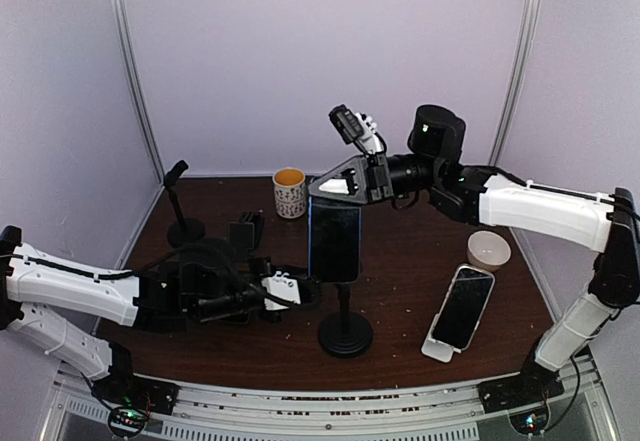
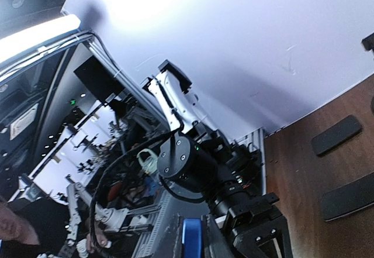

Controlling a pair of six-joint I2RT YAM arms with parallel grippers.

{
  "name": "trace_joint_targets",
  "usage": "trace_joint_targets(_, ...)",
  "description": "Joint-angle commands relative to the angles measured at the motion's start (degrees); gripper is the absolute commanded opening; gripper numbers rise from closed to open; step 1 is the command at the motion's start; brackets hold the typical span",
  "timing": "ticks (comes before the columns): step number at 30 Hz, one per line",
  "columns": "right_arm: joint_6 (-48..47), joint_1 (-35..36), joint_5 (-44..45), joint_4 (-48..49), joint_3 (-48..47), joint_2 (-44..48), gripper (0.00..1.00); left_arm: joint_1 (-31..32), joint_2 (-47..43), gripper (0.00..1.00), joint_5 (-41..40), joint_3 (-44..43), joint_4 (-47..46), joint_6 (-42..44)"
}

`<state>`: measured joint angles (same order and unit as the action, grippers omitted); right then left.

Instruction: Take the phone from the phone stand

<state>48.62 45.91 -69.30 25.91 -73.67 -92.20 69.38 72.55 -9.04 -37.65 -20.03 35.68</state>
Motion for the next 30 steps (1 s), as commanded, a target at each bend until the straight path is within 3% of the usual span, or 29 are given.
trace_joint_targets(1, -18.61, -0.38, 8.93, -24.82, -3.82, 4.4, 0.0, -0.6, 0.11, 0.0, -3.12, -0.51, -2.41, -0.05)
trace_joint_targets(22, -23.16, -11.49, 11.39, -28.52, 1.28, 14.99, 0.0, -0.65, 4.33, 0.0, -11.92, -6.55, -4.22, 3.1)
trace_joint_targets(30, -24.01, -13.1, 10.7, -28.64, 3.45, 15.81, 0.0, -0.65, 6.86, 0.0, -11.46, -9.33, -1.11, 5.2)
